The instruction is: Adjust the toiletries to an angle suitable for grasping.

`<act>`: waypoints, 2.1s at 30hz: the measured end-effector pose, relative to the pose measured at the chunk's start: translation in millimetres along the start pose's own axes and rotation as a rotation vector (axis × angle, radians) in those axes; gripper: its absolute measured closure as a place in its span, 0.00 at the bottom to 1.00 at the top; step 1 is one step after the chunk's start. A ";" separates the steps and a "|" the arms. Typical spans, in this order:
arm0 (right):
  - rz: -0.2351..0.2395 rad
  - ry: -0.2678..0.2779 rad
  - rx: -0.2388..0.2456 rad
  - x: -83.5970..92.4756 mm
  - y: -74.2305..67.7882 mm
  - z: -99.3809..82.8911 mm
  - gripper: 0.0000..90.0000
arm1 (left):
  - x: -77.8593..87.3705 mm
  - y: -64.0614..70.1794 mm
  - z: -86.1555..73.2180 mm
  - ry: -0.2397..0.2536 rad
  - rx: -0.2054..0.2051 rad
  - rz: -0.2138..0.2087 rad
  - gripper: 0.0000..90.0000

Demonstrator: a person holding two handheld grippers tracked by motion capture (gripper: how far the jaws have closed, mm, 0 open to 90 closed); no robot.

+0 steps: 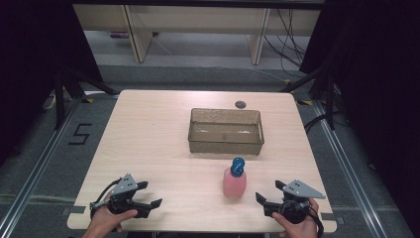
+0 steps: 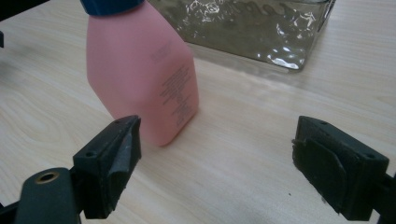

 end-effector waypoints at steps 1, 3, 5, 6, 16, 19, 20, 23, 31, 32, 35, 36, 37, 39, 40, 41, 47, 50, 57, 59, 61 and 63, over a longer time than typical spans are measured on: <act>0.001 0.001 0.001 0.0 -0.3 0.3 0.18 | 0.0 0.0 0.0 0.000 0.000 0.000 0.16; 0.001 0.000 0.002 0.1 -0.6 0.4 0.18 | 0.6 -0.1 0.1 -0.006 -0.002 0.011 0.16; 0.001 0.002 0.001 -0.2 -1.0 0.7 0.18 | 0.7 -0.2 -0.2 -0.012 0.002 -0.002 0.16; -0.002 0.002 -0.015 -0.6 -2.4 0.3 0.18 | 0.4 -0.2 -0.2 -0.009 0.002 0.000 0.16; 0.027 0.041 0.010 -2.0 -6.0 6.5 0.19 | 0.5 -0.1 -0.1 -0.011 0.002 -0.002 0.16; 0.028 0.049 0.017 0.5 -7.9 10.0 0.20 | 0.4 -0.7 -0.3 -0.009 -0.004 -0.004 0.16; 0.028 0.067 -0.013 -1.0 -10.9 10.6 0.20 | 0.2 -0.2 -0.1 -0.006 0.003 -0.005 0.16; 0.041 0.065 0.017 0.7 -10.8 14.2 0.20 | 0.6 -0.7 -0.3 -0.008 0.006 0.000 0.16; 0.059 0.077 0.001 0.8 -19.2 19.3 0.20 | 0.9 -1.6 -0.4 -0.012 -0.008 0.013 0.16; 0.066 0.094 0.043 -0.3 -17.5 22.6 0.20 | -0.9 0.2 0.4 0.013 0.014 0.002 0.16; 0.078 0.092 0.032 -2.0 -20.9 24.3 0.20 | -0.4 0.2 0.0 0.004 0.013 0.001 0.16; 0.085 0.095 0.040 -2.9 -21.4 25.1 0.21 | -0.4 0.3 0.1 0.004 0.014 0.002 0.16; 0.079 0.090 0.018 -2.2 -23.8 25.4 0.21 | -0.6 0.2 0.1 0.004 0.014 0.002 0.16; 0.084 0.094 0.053 -3.0 -22.2 27.7 0.21 | -0.7 0.1 0.1 0.004 0.014 0.002 0.16; 0.084 0.094 0.053 -3.0 -22.2 27.7 0.21 | -0.7 0.1 0.1 0.004 0.014 0.002 0.16; 0.091 0.103 0.053 -4.1 -23.7 29.8 0.21 | -1.0 0.4 0.5 0.014 0.014 0.000 0.16; 0.104 0.107 0.043 -5.5 -29.2 34.3 0.21 | -0.9 0.1 0.5 0.014 0.016 0.006 0.16; 0.113 0.112 0.068 -8.0 -31.2 35.9 0.21 | -1.2 0.1 0.6 0.015 0.019 0.009 0.16; 0.126 0.127 0.084 -11.5 -35.3 42.2 0.21 | -0.3 0.1 0.5 0.007 0.019 0.009 0.16; 0.137 0.128 0.079 -13.4 -36.6 43.0 0.21 | -0.2 -0.4 0.6 0.007 0.015 0.005 0.16; 0.140 0.138 0.067 -15.1 -38.0 43.4 0.21 | -0.2 -0.3 0.7 0.007 0.016 0.006 0.16; 0.148 0.131 0.069 -17.3 -39.2 43.6 0.21 | -0.6 -0.1 0.9 0.011 0.017 0.003 0.16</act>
Point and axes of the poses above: each handheld gripper's, and its own axes: x roughly backward along the jaws, z roughly out of its top, y roughly to its right, the point moved 7 cm from there along -x, roughly forward along the jaws, and after that the axes turned 14 degrees about y, right-handed, at the moved point
